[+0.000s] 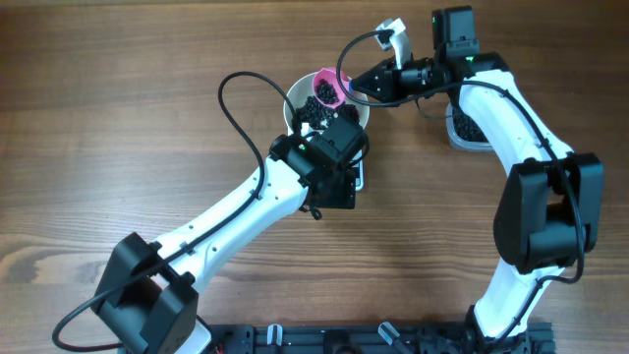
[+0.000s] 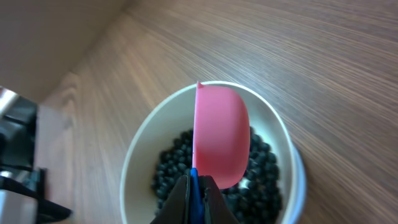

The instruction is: Scoop item into bowl and weigh 150g on scale

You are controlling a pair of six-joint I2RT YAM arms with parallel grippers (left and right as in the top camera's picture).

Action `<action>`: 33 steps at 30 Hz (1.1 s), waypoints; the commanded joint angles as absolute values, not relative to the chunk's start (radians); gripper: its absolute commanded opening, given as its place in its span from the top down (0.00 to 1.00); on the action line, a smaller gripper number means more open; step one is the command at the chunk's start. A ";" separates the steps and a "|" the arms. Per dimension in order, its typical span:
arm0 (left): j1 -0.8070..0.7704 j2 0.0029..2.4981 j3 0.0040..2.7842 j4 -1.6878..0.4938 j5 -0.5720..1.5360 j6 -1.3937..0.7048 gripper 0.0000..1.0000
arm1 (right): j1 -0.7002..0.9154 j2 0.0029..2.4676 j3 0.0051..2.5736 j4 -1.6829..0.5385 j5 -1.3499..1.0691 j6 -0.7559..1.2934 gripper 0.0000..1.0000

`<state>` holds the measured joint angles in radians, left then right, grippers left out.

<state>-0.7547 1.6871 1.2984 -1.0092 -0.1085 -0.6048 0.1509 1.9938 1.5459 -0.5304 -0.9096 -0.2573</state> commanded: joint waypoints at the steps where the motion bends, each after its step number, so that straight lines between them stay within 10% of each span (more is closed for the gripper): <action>1: -0.762 1.695 1.292 -1.010 -0.129 -0.614 0.00 | 0.167 2.008 1.542 -0.544 -0.798 -0.400 0.96; 33: -0.762 1.695 1.292 -1.010 -0.129 -0.614 0.00 | 0.315 2.008 1.542 -0.733 -0.573 -0.653 0.96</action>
